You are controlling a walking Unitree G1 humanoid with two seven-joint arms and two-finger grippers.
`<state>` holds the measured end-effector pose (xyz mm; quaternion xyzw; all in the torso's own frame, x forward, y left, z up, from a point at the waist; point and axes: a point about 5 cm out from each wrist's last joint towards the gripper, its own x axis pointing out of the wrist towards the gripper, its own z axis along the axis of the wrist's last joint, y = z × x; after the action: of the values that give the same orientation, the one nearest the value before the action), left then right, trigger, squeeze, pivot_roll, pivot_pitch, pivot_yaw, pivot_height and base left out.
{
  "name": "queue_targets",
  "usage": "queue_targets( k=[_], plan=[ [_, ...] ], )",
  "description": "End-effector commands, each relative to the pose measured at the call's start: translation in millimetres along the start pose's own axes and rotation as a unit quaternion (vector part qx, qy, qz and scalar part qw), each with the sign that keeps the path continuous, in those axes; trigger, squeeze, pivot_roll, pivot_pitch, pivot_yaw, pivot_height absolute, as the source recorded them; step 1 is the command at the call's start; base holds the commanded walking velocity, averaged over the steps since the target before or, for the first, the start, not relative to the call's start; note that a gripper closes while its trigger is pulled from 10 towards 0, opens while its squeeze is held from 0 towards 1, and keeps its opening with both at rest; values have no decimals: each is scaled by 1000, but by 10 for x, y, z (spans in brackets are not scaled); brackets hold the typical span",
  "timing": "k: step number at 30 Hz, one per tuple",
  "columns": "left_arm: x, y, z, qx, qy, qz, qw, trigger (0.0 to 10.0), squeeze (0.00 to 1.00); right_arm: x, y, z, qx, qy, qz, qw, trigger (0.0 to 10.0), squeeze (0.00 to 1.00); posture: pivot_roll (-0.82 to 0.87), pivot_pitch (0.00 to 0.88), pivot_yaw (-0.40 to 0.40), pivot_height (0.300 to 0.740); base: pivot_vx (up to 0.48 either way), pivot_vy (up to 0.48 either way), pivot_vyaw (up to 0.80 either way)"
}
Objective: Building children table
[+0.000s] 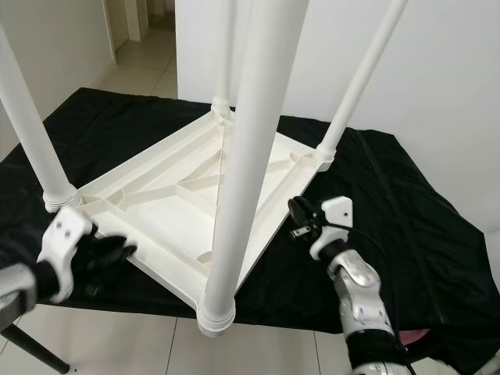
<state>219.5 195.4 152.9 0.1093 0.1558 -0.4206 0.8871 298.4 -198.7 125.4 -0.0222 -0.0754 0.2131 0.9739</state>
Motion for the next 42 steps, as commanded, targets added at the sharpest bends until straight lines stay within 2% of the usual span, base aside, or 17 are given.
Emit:
queue_targets(
  k=[1, 6, 9, 13, 18, 21, 23, 24, 26, 28, 29, 31, 36, 38, 40, 42],
  plan=[
    [19, -161, -46, 10, 20, -74, 997, 10000, 0, -42, 17, 62, -3, -4, 18, 1000, 10000, 0, 29, 0, -106, 740, 0, 0, 0],
    [55, -323, -174, 13, 53, -126, 991, 10000, 0, -145, 72, 133, -7, 8, 56, 998, 10000, 0, 22, 0, -104, 740, 0, 0, 0],
    [73, -344, -189, 17, 55, -131, 990, 10000, 0, -161, 79, 134, -9, 13, 61, 998, 10000, 0, 22, 0, -104, 740, 0, 0, 0],
    [225, -400, -184, 34, 50, -149, 987, 10000, 0, -255, 156, 171, -25, 25, 112, 993, 10000, 0, 17, 0, -98, 740, 0, 0, 0],
    [298, -385, -152, 34, 38, -145, 988, 10000, 0, -304, 199, 205, -29, 32, 137, 990, 10000, 0, 13, 0, -96, 740, 0, 0, 0],
    [386, -320, -104, 35, 25, -133, 990, 10000, 0, -360, 212, 231, -29, 45, 152, 987, 10000, 0, 3, 0, -92, 740, 0, 0, 0],
    [386, -320, -104, 35, 25, -133, 990, 10000, 0, -360, 212, 231, -29, 45, 152, 987, 10000, 0, 3, 0, -92, 740, 0, 0, 0],
    [465, -259, -46, 46, 10, -122, 991, 10000, 0, -410, 216, 253, -30, 52, 169, 984, 10000, 0, -7, 0, -93, 740, 0, 0, 0],
    [465, -259, -46, 46, 10, -122, 991, 10000, 0, -410, 216, 253, -30, 52, 169, 984, 10000, 0, -7, 0, -93, 740, 0, 0, 0],
    [604, -184, 67, 60, -15, -110, 992, 10000, 0, -558, 224, 281, -24, 74, 221, 972, 10000, 0, -20, 0, -88, 740, 0, 0, 0],
    [604, -184, 67, 60, -15, -110, 992, 10000, 0, -558, 224, 281, -24, 74, 221, 972, 10000, 0, -20, 0, -88, 740, 0, 0, 0],
    [679, -162, 122, 65, -26, -107, 992, 10000, 0, -680, 233, 288, -19, 95, 258, 961, 10000, 0, -24, 0, -84, 740, 0, 0, 0],
    [751, -157, 148, 68, -31, -109, 991, 10000, 0, -810, 237, 263, -12, 125, 287, 950, 10000, 0, -35, 0, -76, 740, 0, 0, 0],
    [801, -156, 168, 69, -36, -111, 991, 10000, 0, -889, 244, 232, 5, 153, 302, 941, 10000, 0, -41, 0, -72, 740, 0, 0, 0],
    [835, -181, 178, 68, -40, -116, 990, 10000, 0, -962, 269, 221, 21, 167, 319, 933, 10000, 1000, -41, 0, -72, 740, 0, 0, 0],
    [835, -181, 178, 68, -40, -116, 990, 10000, 0, -962, 269, 221, 21, 167, 319, 933, 10000, 1000, -41, 0, -72, 740, 0, 0, 0]
  ],
)
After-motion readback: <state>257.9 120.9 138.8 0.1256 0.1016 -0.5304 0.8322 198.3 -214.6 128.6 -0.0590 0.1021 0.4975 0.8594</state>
